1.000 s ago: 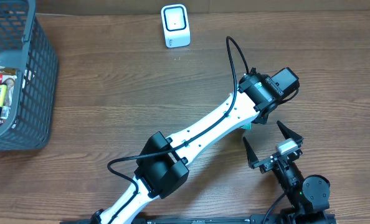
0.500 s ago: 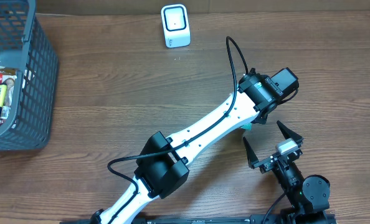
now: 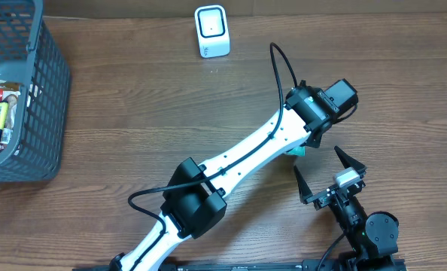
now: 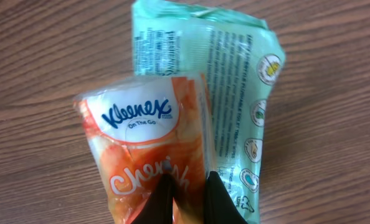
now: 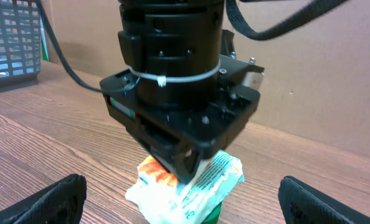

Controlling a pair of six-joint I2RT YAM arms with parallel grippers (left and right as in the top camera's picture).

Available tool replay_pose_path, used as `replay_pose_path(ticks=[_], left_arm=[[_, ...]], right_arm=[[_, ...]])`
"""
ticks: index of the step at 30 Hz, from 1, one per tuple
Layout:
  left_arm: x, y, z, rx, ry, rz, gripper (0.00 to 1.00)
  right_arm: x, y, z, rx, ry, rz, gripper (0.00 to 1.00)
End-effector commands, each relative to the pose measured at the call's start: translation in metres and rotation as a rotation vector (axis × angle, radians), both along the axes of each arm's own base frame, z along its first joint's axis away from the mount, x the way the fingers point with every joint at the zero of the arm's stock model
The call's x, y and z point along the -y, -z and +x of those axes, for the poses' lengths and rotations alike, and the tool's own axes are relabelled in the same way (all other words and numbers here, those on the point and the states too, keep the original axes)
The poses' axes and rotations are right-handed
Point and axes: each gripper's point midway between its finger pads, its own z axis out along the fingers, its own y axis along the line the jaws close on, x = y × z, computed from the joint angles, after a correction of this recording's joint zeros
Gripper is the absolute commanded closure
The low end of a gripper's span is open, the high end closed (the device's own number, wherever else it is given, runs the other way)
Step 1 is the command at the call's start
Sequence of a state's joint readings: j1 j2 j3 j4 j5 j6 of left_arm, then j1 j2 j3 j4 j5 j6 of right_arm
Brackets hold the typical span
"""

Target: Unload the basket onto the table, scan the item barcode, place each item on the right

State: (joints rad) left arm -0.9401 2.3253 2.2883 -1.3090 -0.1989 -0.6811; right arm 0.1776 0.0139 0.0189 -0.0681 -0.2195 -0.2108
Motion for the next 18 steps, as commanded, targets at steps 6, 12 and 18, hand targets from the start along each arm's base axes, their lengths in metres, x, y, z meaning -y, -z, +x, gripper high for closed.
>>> replay_pose_path(ticks=[6, 12, 18], left_arm=[[-0.019, -0.043, 0.019, 0.050, -0.025, -0.065, 0.96], [-0.037, -0.042, 0.022, 0.024, -0.052, -0.032, 0.96], [-0.053, -0.040, 0.026, 0.002, -0.080, -0.005, 0.96]], right_arm=[[0.002, 0.002, 0.001, 0.007, 0.012, -0.002, 0.00], [0.002, 0.002, 0.001, 0.007, 0.013, -0.002, 0.00], [0.002, 0.001, 0.001, 0.007, 0.012, -0.002, 0.00]])
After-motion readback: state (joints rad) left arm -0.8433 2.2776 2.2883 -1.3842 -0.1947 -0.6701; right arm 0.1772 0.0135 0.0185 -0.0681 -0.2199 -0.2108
